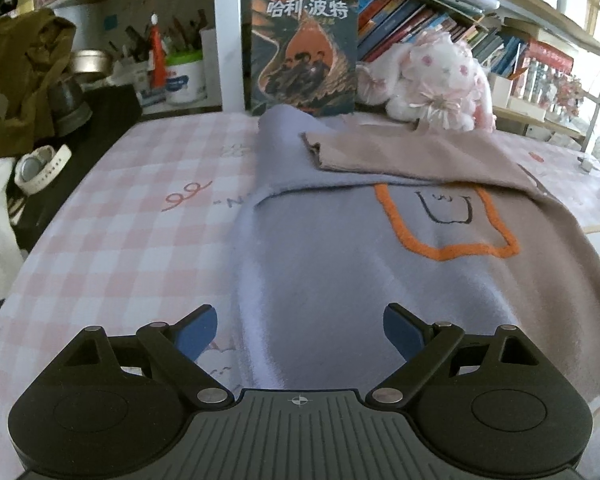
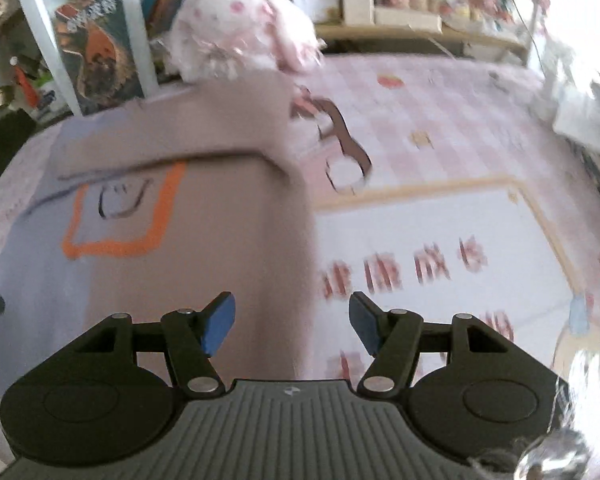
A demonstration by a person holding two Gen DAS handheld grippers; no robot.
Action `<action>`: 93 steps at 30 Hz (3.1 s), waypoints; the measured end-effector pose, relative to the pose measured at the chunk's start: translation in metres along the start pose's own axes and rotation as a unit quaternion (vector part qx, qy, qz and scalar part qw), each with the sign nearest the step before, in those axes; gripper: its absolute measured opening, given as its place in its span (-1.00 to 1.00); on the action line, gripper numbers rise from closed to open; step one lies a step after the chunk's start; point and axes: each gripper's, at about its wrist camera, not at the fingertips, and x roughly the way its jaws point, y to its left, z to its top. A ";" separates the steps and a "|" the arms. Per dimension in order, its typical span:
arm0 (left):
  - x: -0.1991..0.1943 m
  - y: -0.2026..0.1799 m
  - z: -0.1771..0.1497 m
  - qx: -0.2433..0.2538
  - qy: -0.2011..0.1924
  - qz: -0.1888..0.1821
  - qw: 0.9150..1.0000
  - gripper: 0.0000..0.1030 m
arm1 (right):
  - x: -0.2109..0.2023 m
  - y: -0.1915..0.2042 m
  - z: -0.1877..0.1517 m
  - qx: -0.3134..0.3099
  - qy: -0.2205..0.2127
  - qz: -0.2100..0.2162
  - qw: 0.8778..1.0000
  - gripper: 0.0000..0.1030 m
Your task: Fold clothes
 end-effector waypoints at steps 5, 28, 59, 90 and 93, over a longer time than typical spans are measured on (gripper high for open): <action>-0.001 0.002 -0.001 -0.025 0.011 0.004 1.000 0.79 | 0.000 -0.003 -0.011 0.002 0.011 0.016 1.000 0.18; -0.008 0.008 -0.024 -0.121 0.068 0.035 0.990 -0.28 | -0.007 -0.016 -0.034 -0.022 0.030 0.100 0.994 -0.23; -0.004 0.024 -0.019 -0.154 0.075 -0.026 0.985 -0.88 | 0.000 -0.012 -0.033 0.038 0.032 0.121 0.991 -0.83; -0.069 -0.041 -0.085 -0.133 0.091 -0.064 0.985 -0.88 | -0.078 -0.090 -0.108 0.047 0.028 0.103 0.993 -0.84; -0.072 -0.043 -0.088 -0.137 0.093 -0.060 0.984 -0.87 | -0.079 -0.093 -0.113 0.048 0.032 0.105 0.993 -0.83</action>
